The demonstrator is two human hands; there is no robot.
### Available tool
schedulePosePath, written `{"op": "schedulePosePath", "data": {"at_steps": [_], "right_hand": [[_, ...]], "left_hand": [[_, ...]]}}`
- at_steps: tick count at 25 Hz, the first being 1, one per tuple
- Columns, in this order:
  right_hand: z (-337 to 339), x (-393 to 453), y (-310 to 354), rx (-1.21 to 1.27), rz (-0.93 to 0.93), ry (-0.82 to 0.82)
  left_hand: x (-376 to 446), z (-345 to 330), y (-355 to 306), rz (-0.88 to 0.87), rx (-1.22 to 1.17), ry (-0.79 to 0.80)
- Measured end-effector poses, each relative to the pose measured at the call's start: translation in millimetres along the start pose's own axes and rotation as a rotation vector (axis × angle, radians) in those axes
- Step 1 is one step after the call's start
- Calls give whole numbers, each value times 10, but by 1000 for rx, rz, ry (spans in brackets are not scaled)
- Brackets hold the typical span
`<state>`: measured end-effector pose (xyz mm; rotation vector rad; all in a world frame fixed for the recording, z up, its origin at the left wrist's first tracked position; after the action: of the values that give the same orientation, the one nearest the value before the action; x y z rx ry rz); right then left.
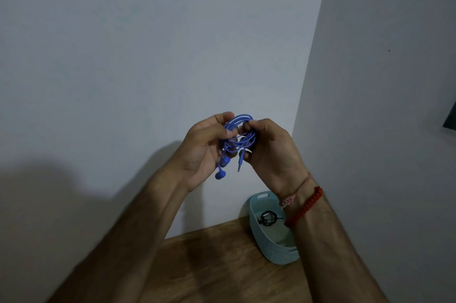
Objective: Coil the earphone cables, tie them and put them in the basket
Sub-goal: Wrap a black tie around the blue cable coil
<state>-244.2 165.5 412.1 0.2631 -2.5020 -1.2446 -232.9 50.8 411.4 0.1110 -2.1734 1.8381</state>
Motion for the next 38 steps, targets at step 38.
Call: {"op": "schedulePosePath", "data": {"at_steps": [38], "right_hand": [[363, -131, 132, -491, 71, -325]], "left_hand": [[-248, 262, 168, -36, 287, -392]]}}
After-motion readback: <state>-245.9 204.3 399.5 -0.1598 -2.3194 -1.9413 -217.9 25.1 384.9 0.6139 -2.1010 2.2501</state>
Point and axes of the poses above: each hand's wrist, its own x-axis towards the middle knuckle, its own z-axis out of the back of the hand, y = z × x, the point moved 8 cm from there along x, towards the middle knuckle, and after that the axes turned 11 degrees about x, right-handed, at the moved point
